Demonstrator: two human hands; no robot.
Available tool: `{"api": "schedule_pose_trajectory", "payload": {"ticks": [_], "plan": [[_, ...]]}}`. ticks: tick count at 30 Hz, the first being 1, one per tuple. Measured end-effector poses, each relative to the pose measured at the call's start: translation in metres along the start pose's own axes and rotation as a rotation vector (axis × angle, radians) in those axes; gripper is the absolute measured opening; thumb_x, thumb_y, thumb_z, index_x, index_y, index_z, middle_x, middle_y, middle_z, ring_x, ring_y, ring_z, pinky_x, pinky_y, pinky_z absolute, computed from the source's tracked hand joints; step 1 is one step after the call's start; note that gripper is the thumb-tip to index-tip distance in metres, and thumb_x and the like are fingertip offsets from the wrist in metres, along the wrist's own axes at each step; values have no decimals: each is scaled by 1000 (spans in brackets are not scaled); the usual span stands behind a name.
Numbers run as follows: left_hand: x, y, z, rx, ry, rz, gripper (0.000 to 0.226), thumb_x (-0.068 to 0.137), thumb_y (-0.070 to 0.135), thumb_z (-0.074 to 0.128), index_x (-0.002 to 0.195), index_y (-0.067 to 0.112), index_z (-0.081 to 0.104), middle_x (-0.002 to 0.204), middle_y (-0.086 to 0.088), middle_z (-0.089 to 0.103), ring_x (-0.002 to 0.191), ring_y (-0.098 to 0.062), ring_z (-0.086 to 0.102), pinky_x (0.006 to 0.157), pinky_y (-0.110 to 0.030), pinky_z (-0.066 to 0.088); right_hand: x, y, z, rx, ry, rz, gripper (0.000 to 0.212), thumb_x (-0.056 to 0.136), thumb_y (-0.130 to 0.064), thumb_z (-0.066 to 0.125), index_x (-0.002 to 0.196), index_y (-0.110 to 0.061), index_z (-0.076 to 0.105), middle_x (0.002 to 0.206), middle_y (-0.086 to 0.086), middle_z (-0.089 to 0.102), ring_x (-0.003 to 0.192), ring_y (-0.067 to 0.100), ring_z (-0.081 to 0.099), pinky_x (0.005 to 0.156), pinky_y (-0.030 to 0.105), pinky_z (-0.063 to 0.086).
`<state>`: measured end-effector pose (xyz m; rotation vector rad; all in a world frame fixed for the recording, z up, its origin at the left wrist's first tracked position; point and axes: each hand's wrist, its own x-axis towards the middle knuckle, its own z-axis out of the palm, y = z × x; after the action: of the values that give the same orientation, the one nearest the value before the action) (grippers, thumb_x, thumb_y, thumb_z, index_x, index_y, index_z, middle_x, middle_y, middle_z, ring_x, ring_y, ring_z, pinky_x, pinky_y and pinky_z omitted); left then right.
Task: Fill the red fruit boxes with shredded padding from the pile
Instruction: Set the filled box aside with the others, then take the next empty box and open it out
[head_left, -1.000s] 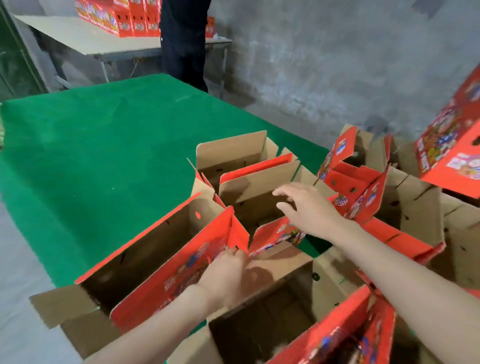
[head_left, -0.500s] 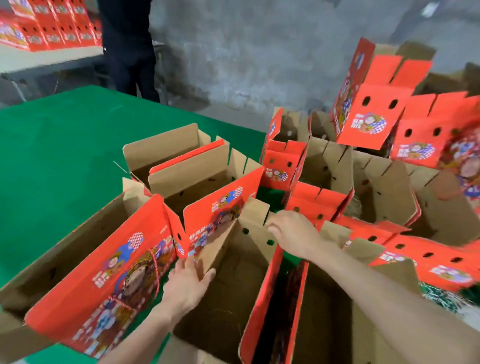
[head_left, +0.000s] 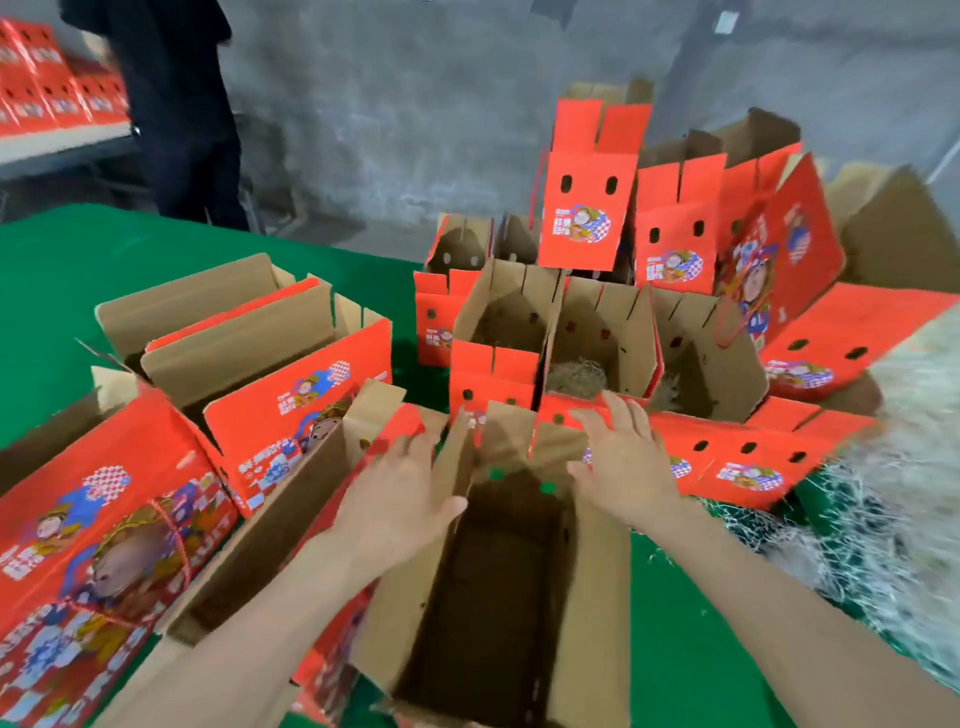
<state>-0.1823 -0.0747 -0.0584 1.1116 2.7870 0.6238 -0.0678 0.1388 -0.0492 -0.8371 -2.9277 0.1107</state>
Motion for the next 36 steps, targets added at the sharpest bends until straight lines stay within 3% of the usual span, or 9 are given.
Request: {"api": "schedule_pose_trajectory", "payload": {"ticks": [2, 4, 8, 14, 18, 25, 28, 31, 36], "plan": [[-2, 8, 12, 178, -202, -47, 56, 86, 30, 60, 134, 14, 36, 123, -6, 56, 111, -26, 56, 91, -37, 47, -16, 40, -1, 107, -211, 52, 52, 88, -24, 55, 136, -27, 38, 141, 10, 39, 127, 29, 39, 104, 40, 34], [-1, 18, 17, 214, -208, 2, 45, 88, 17, 54, 131, 14, 42, 122, -6, 59, 112, -24, 57, 93, -35, 44, -34, 68, 1, 178, -326, 10, 42, 88, -19, 52, 130, -20, 49, 133, 6, 52, 119, 25, 50, 102, 34, 35], [13, 45, 10, 35, -106, 112, 47, 84, 2, 57, 129, 14, 53, 124, -5, 61, 113, -23, 58, 91, -29, 39, -59, 111, -2, 251, -212, 131, 45, 86, -24, 59, 128, -18, 46, 129, 9, 49, 115, 27, 49, 95, 33, 40], [52, 115, 41, 29, -219, 422, 36, 89, 9, 55, 121, 26, 59, 120, 4, 63, 113, -18, 55, 90, -27, 41, -67, 142, -14, 361, -130, 156, 74, 81, -27, 65, 143, -27, 24, 138, 8, 37, 129, 32, 35, 103, 42, 37], [84, 143, 70, 204, -60, 377, 54, 87, 27, 60, 138, 28, 41, 130, -3, 55, 125, -22, 44, 108, -38, 22, -76, 154, -3, 371, -201, 228, 71, 85, -31, 61, 143, -26, 21, 131, 12, 43, 122, 31, 44, 96, 36, 40], [100, 104, 85, 274, -195, 151, 78, 82, 37, 67, 145, 28, 22, 155, -7, 10, 143, -31, 6, 112, -55, 14, -73, 167, 12, 420, -70, 393, 62, 87, -23, 62, 136, -23, 25, 110, 10, 53, 94, 29, 58, 79, 36, 48], [105, 90, 81, 176, -244, 44, 89, 83, 31, 68, 149, 22, 8, 153, -13, 11, 136, -38, 25, 105, -51, 31, -63, 165, 18, 404, 21, 428, 43, 91, -24, 56, 127, -18, 35, 89, 7, 57, 80, 27, 58, 65, 33, 47], [110, 89, 80, 142, -244, 67, 76, 87, 16, 61, 147, 12, 16, 138, -20, 36, 119, -38, 47, 92, -45, 43, -54, 161, 25, 397, 65, 423, 28, 95, -23, 47, 123, -18, 42, 79, 5, 59, 71, 26, 59, 57, 32, 45], [88, 105, 84, 139, -390, 203, 71, 78, -2, 48, 142, 18, 24, 103, -12, 52, 95, -33, 58, 74, -34, 46, -49, 182, 25, 340, 66, 480, 29, 97, -18, 41, 123, -11, 52, 90, 16, 65, 78, 30, 60, 63, 30, 43]]}}
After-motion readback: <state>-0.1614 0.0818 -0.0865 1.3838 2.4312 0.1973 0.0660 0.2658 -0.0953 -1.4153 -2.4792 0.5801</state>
